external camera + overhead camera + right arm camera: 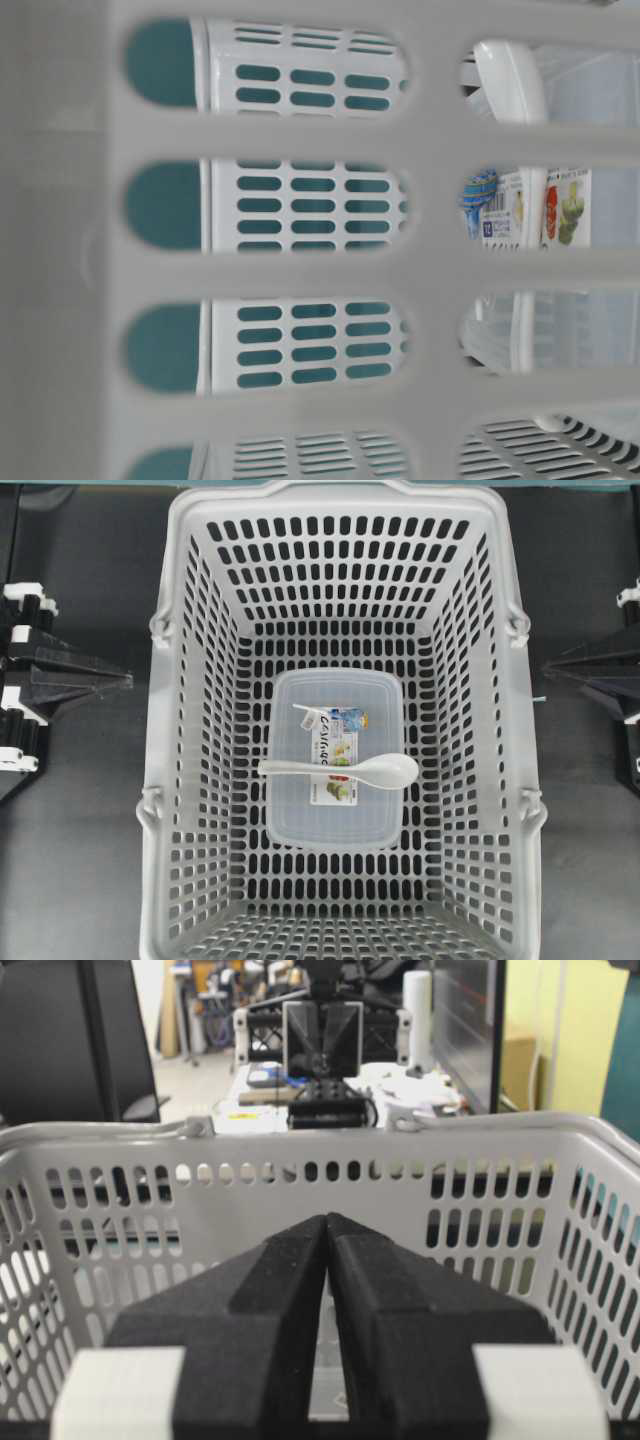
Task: Pick up the chinese spoon from the shopping basket with the left arm.
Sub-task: 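Move the left gripper over the white spoon in the basket, then lower the left gripper and close it on the spoon handle, then lift the spoon upward out of the container with the left gripper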
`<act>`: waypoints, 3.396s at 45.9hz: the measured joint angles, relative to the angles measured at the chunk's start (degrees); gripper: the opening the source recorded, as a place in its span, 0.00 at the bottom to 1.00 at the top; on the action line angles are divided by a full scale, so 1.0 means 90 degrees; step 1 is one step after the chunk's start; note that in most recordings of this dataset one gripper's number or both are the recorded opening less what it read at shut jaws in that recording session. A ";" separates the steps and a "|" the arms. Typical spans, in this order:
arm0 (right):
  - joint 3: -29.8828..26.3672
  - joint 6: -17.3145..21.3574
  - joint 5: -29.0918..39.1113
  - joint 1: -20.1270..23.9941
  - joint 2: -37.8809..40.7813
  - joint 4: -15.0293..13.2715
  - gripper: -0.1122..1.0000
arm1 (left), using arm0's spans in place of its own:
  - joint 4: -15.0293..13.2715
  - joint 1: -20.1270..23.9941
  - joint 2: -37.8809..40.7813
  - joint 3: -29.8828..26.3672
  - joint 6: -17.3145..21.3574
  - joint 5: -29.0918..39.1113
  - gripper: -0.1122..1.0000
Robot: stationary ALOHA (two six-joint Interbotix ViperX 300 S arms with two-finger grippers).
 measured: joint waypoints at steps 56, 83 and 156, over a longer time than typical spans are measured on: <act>-0.0039 0.0527 0.0342 -0.0039 -0.0039 0.0098 0.71 | 0.0244 -0.0117 0.4541 -0.5615 -0.0059 0.6445 0.41; -0.0068 0.0508 0.0352 -0.0176 -0.0039 0.0098 0.75 | 0.0254 -0.0527 0.7217 -0.7207 -0.0117 0.7627 0.87; -0.0059 0.0498 0.0361 -0.0225 -0.0039 0.0098 0.75 | 0.0244 -0.0557 0.6631 -0.9346 -0.0166 0.9863 0.21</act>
